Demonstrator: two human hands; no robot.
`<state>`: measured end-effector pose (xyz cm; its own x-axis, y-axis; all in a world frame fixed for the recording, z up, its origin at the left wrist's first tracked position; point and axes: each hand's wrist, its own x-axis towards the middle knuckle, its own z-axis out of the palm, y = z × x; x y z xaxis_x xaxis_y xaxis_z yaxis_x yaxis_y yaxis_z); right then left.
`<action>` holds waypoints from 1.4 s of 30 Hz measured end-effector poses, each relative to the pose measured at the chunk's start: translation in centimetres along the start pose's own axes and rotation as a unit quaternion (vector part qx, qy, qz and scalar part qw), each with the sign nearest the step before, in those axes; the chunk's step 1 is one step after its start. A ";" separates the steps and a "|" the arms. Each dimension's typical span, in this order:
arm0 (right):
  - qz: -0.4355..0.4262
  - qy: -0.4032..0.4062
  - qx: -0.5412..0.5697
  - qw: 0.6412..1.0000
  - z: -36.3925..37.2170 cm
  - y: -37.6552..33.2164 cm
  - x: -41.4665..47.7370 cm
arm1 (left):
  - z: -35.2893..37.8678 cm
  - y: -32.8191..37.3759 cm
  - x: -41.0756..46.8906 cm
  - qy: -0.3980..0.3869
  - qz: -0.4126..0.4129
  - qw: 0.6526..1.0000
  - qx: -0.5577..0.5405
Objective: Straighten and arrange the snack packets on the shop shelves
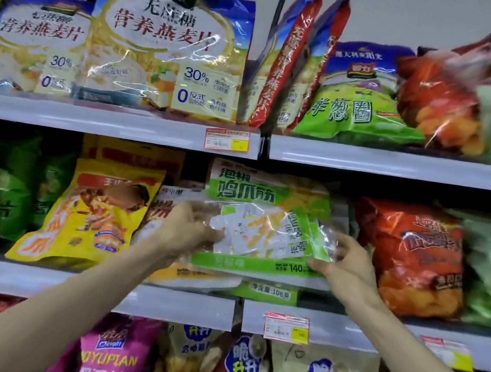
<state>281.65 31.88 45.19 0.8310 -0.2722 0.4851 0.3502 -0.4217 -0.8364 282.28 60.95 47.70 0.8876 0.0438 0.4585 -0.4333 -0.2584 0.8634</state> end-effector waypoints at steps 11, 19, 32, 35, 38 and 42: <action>-0.058 0.023 -0.208 0.976 -1.8 2.9 -0.9 | 3.5 -0.1 0.9 -0.005 0.086 0.965 0.246; -0.074 -0.012 -0.270 0.960 -1.7 3.2 -1.7 | 2.7 0.4 -2.4 -0.074 0.055 0.939 0.331; -0.101 -0.063 -0.281 0.952 -2.0 4.5 -4.1 | 4.7 -2.1 -1.4 -0.041 0.129 0.929 0.345; -0.115 -0.069 -0.295 0.946 -2.6 4.6 -4.1 | 5.6 -2.2 -2.0 -0.032 0.138 0.905 0.402; -0.140 -0.084 -0.299 0.940 -3.3 4.7 -4.5 | 5.7 -2.0 -2.6 -0.036 0.128 0.883 0.450; -0.177 -0.110 -0.298 0.932 -3.9 4.1 -4.9 | 5.8 -1.0 -3.8 -0.025 0.102 0.855 0.507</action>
<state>277.33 28.16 40.34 0.8003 0.1312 0.5851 0.3714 -0.8745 -0.3118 280.23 55.40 43.87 0.8263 -0.1366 0.5464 -0.2438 -0.9613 0.1282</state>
